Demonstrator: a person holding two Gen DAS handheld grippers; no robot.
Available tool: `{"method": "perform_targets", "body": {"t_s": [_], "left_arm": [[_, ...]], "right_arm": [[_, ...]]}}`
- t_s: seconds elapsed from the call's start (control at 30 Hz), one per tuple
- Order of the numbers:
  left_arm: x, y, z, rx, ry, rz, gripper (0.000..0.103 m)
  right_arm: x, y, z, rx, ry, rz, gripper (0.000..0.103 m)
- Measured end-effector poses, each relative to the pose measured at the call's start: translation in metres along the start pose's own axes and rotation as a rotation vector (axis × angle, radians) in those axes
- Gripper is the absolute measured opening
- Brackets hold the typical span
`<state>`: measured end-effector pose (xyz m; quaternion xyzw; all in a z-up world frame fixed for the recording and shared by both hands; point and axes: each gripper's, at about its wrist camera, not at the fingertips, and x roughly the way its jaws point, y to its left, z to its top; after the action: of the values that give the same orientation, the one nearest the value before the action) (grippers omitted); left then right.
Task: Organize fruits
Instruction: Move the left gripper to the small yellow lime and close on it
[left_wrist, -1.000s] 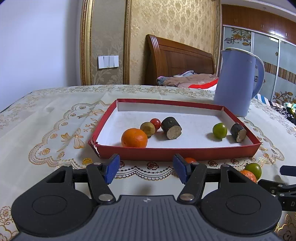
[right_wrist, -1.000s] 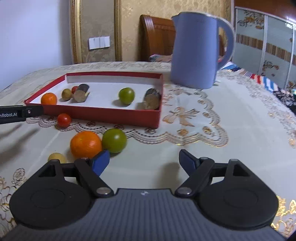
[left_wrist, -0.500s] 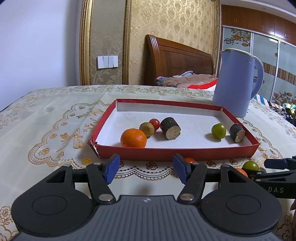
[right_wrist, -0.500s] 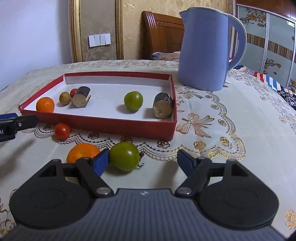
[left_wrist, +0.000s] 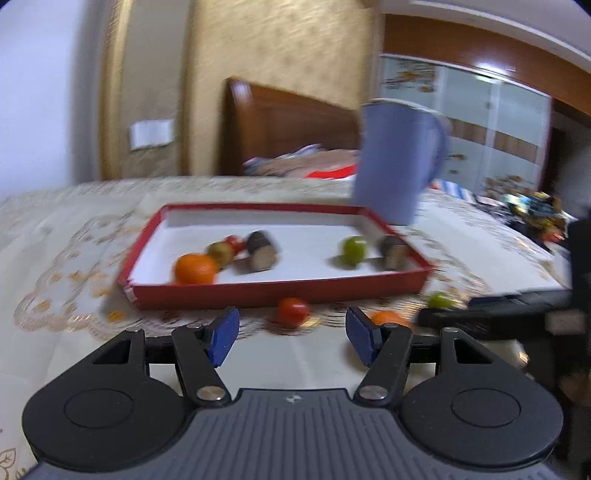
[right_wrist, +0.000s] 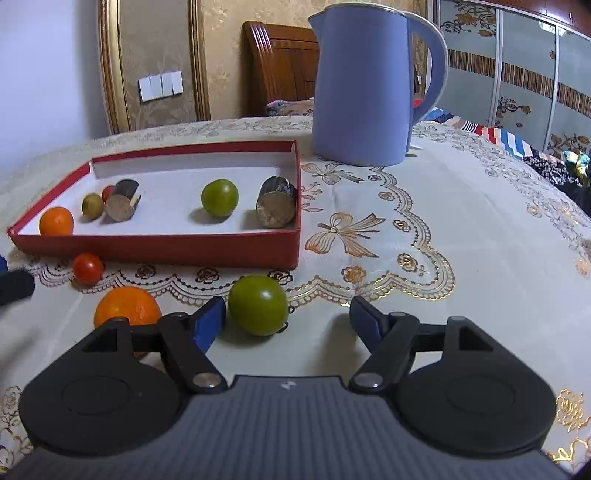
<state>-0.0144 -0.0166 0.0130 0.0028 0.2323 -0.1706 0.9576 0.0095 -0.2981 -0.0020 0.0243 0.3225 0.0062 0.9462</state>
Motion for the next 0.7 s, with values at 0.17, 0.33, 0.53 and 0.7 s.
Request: {"method": "perform_targets", "body": {"t_s": [0.17, 0.33, 0.53, 0.7], "left_arm": [[-0.005, -0.026, -0.007, 0.094, 0.011, -0.095, 0.063], [0.009, -0.037, -0.009, 0.105, 0.086, -0.092, 0.063], [0.017, -0.037, -0.01, 0.093, 0.128, -0.076, 0.063], [0.023, -0.049, -0.015, 0.159, 0.171, -0.061, 0.063]], "right_arm": [[0.001, -0.002, -0.001, 0.014, 0.007, 0.021, 0.077], [0.001, -0.003, -0.001, 0.022, 0.004, 0.027, 0.078], [0.001, -0.001, -0.001, -0.001, 0.009, 0.011, 0.079], [0.001, 0.001, -0.001, -0.006, 0.012, 0.009, 0.079]]}}
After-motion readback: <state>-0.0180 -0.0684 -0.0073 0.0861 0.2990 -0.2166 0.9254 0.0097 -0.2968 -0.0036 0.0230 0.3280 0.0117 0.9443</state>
